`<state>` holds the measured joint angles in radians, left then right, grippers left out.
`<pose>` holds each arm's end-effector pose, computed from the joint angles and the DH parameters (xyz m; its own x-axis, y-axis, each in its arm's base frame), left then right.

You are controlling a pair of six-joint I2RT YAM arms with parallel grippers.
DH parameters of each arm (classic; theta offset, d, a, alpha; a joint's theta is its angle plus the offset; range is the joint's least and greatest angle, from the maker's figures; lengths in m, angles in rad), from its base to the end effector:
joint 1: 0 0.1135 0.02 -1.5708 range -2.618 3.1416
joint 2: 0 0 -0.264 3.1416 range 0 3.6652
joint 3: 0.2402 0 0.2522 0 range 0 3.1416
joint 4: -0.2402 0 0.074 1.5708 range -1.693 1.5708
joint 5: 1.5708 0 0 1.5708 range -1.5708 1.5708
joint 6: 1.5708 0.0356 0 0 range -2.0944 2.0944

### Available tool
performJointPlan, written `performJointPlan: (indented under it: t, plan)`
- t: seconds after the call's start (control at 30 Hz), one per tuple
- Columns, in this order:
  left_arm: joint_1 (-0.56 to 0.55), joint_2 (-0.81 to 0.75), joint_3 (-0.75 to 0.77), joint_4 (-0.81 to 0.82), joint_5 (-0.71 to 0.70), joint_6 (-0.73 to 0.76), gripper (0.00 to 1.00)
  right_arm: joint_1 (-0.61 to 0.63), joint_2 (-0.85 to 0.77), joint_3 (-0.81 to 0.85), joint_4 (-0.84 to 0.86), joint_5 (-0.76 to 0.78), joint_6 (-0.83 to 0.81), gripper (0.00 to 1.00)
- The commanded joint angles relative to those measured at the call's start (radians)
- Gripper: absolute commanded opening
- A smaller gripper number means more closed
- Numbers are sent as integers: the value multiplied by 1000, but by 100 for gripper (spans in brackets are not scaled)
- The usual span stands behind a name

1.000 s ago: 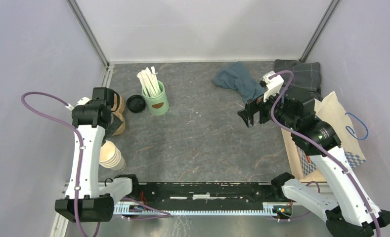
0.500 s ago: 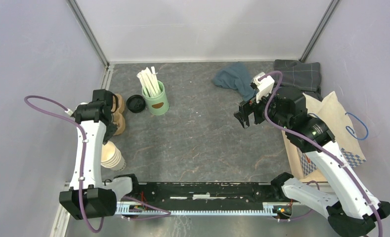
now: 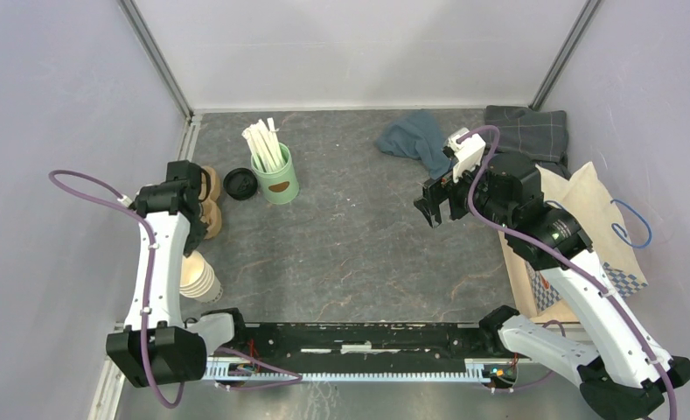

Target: Pack the takeout coffee

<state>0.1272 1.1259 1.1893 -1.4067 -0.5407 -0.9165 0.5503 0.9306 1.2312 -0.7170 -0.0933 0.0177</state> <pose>0.1669 0.0398 0.3254 -0.4105 -0.7383 -0.5352 -0.9031 0.4106 0.1262 0.1505 0.0962 0.4108 -0.3552 -0.1972 -0.9137 -0.5871 0.8077 0.0539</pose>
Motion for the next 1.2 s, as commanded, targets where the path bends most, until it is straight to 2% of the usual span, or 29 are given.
performJointPlan:
  t: [0.0, 0.2, 0.6, 0.93, 1.17]
  plan:
    - [6, -12, -14, 22, -25, -23, 32, 6, -4, 36, 35, 8, -10, 98]
    - [5, -24, -17, 12, -30, -18, 25, 6, -6, 34, 35, 7, -7, 98]
    - [5, -20, 87, -57, -101, 15, 3, 8, -13, 19, 45, -10, 2, 98]
    - [5, 13, 228, -59, -133, 145, 2, 18, -14, 13, 48, -9, 3, 98]
    - [5, 16, 330, -60, -91, 255, 2, 23, -9, 11, 53, -4, 2, 98]
